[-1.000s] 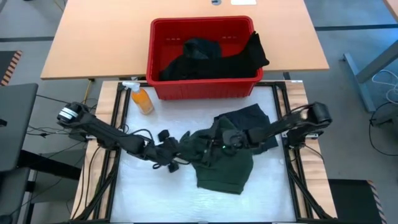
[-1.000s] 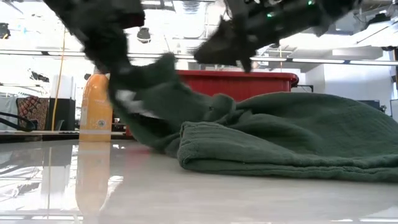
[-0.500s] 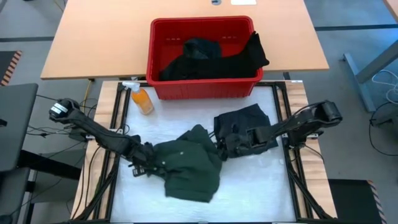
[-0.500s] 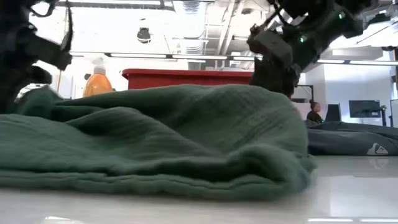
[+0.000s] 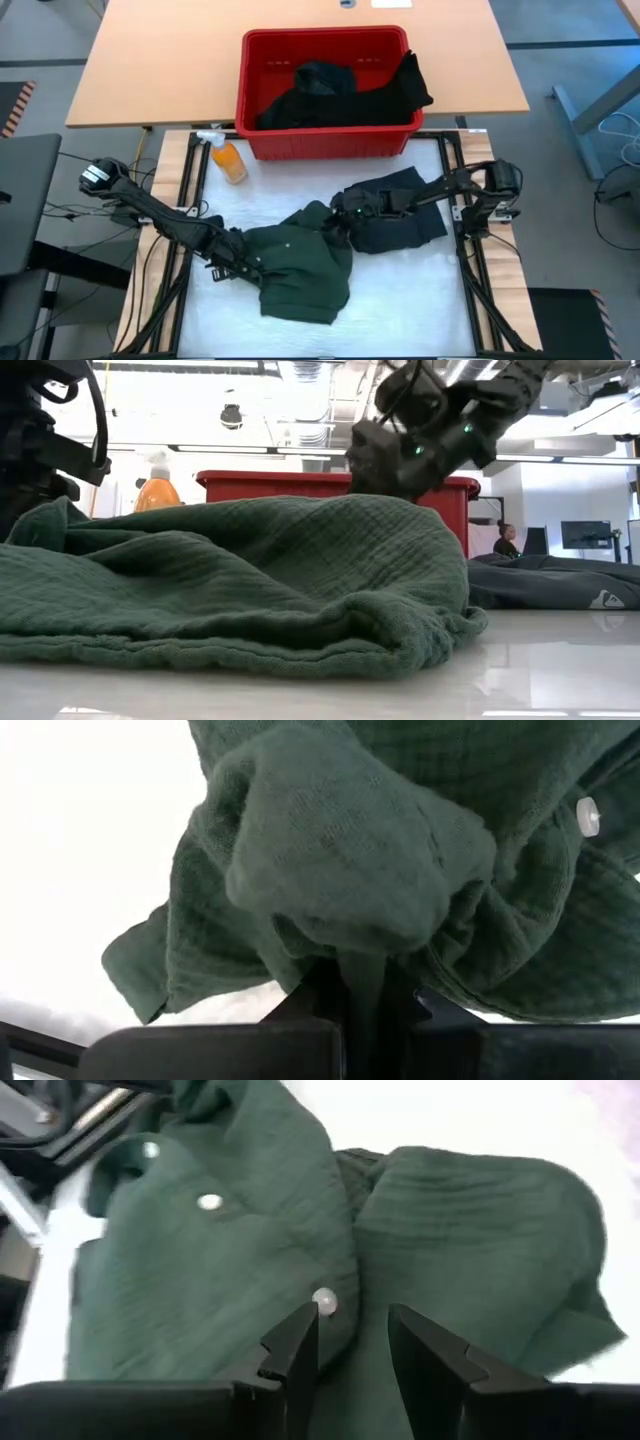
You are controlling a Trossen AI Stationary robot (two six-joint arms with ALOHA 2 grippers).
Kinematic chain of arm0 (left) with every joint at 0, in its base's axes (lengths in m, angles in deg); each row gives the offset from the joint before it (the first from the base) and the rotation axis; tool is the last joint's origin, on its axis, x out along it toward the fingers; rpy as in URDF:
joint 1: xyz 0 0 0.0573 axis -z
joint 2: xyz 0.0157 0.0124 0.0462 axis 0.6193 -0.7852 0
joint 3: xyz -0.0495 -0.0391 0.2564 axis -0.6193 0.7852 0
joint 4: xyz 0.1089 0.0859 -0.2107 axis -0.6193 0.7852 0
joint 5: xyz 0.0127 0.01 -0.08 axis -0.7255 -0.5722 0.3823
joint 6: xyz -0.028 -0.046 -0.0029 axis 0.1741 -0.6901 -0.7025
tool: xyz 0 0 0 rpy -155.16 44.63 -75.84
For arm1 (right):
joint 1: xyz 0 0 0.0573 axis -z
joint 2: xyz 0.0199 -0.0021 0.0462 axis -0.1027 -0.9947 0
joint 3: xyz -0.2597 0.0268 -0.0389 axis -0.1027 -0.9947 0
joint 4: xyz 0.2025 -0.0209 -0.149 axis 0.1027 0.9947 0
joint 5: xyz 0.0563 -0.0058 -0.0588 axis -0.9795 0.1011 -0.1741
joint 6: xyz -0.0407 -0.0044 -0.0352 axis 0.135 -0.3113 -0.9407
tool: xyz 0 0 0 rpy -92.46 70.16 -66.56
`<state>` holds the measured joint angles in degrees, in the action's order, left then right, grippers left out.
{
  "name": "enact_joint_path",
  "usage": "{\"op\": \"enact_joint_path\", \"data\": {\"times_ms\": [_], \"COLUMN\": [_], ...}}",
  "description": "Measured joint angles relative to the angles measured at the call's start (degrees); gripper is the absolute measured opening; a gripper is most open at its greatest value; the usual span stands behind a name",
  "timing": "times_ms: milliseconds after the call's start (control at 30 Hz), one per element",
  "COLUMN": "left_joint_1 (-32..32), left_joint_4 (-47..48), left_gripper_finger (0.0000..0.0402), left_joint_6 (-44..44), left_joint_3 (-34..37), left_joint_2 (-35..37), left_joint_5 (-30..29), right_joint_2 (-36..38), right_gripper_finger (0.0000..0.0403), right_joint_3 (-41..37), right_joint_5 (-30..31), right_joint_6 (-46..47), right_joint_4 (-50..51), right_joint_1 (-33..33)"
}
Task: Fold laundry
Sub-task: Fold the dark green shirt
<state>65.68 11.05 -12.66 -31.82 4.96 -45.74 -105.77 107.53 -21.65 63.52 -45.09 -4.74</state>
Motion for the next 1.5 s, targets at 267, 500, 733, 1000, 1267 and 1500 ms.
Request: {"op": "enact_joint_path", "data": {"times_ms": [267,500,733,1000,1267,1500], "left_joint_1": [0.0,0.0,0.2,0.0,-2.8,-7.6], "left_joint_4": [-0.1,-0.3,-0.8,-10.1,-19.3,-17.2], "left_gripper_finger": [0.0000,0.0000,0.0000,0.0000,0.0000,0.0000], "left_joint_6": [1.3,1.6,1.5,8.6,24.5,38.4], "left_joint_3": [0.0,0.0,0.0,0.0,0.0,-3.5], "left_joint_2": [0.0,0.0,0.0,0.0,7.4,32.4], "left_joint_5": [-1.1,-2.5,-3.1,-7.5,-20.0,-25.9], "right_joint_2": [7.0,6.0,3.8,-2.6,7.0,24.6], "right_gripper_finger": [0.0151,0.0171,0.0219,0.0229,0.0021,0.0018], "right_joint_3": [-4.7,-5.6,-5.5,-5.5,-5.4,-2.4], "right_joint_5": [-0.2,5.2,6.5,6.1,6.9,7.7], "right_joint_6": [6.3,8.6,9.9,10.6,-4.7,-21.6], "right_joint_4": [-0.5,-2.7,-6.2,-13.5,-16.9,-10.9], "right_joint_1": [-5.0,-9.2,-10.6,-10.9,-9.8,-1.0]}}
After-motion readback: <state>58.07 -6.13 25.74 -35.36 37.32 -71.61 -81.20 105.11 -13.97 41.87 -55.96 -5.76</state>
